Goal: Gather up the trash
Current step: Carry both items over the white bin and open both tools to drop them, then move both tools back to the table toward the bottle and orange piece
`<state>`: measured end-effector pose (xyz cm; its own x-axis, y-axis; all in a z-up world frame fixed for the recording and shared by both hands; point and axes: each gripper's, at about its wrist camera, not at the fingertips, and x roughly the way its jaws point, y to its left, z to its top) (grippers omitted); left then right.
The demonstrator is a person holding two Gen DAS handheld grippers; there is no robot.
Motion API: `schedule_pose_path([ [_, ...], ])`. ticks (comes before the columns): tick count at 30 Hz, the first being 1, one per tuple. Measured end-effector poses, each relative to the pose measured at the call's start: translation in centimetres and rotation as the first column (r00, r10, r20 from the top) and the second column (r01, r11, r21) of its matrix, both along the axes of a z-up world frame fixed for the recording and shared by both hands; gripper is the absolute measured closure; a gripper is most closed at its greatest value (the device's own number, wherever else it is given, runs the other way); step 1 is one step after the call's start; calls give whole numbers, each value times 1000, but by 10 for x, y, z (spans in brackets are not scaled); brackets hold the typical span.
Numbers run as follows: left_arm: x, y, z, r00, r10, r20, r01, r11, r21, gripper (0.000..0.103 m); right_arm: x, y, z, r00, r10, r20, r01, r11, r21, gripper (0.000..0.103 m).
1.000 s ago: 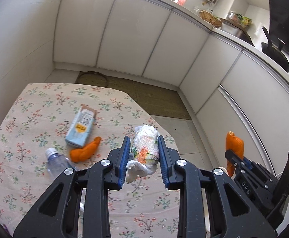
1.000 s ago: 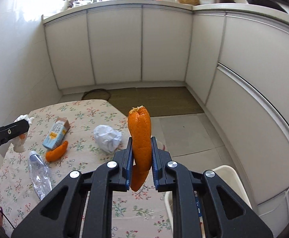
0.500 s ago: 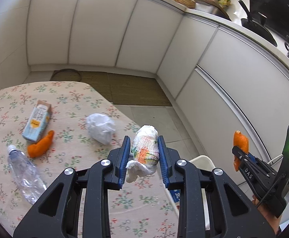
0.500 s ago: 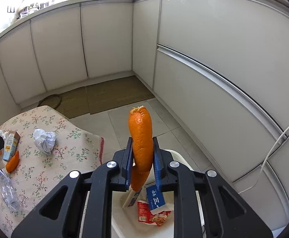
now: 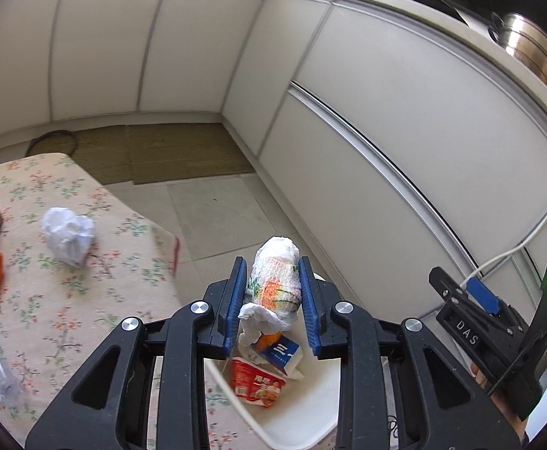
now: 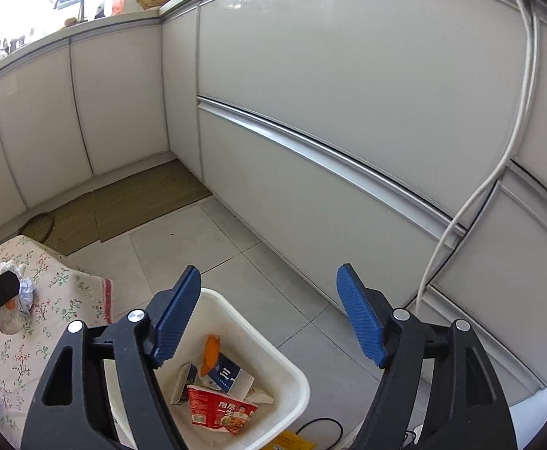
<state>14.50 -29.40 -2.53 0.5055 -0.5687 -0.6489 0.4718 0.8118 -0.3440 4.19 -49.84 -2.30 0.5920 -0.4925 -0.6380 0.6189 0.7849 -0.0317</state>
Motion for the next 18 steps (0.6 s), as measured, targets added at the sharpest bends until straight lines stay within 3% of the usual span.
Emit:
schedule_pose_path([
  [5, 1, -31, -13, 997, -70, -29, 70, 998, -8, 75, -15, -22, -3, 998, -70, -5, 70, 998, -5, 21],
  [12, 6, -56, -47, 977, -142, -159, 139, 990, -33, 70, -20, -37, -14, 995, -94, -37, 93, 996, -10, 21],
  [16, 8, -57, -53, 980, -119, -157, 120, 993, -5, 48, -20, -37, -14, 994, -99, -38, 98, 995, -14, 17],
  [18, 8, -54, -52, 986, -96, -139, 99, 995, 15, 42, -18, -33, -14, 995, -91, -39, 90, 996, -21, 17],
])
